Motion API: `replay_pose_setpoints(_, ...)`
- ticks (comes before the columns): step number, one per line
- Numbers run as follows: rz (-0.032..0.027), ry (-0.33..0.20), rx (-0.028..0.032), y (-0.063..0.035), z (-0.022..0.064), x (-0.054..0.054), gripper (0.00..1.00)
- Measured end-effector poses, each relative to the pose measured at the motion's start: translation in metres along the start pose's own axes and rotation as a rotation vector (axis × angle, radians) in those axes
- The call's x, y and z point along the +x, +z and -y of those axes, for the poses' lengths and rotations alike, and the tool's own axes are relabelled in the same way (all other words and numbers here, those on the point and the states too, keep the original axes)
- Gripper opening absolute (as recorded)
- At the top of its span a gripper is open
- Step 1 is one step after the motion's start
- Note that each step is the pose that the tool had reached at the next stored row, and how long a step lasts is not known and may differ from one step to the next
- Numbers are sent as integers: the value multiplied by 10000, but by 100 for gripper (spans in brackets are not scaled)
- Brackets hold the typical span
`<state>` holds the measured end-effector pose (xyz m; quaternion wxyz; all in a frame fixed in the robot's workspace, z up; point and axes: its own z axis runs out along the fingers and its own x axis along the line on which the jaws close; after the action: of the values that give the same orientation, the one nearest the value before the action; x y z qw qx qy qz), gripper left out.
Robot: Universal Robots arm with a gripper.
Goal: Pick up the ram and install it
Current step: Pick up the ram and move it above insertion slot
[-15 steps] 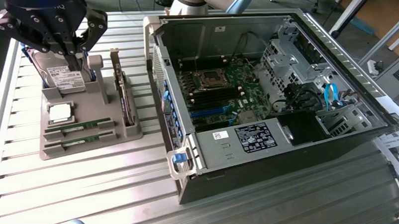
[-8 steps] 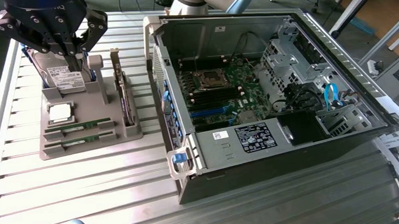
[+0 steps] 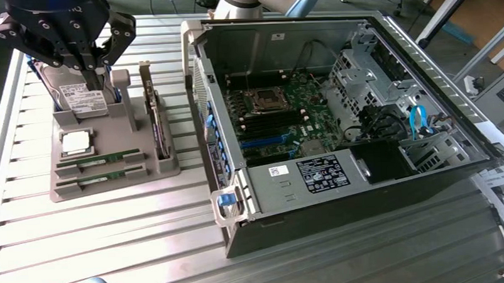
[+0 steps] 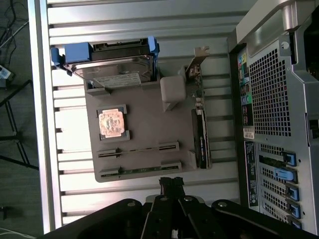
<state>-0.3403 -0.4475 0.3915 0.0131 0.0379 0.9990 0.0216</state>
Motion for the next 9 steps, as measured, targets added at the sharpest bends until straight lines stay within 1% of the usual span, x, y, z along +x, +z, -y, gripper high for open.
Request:
replay_pose_setpoints(3, 0, -21, 0, 0, 0, 0, 11)
replay_pose_setpoints(9, -15, -323, -7, 0, 0, 0, 11)
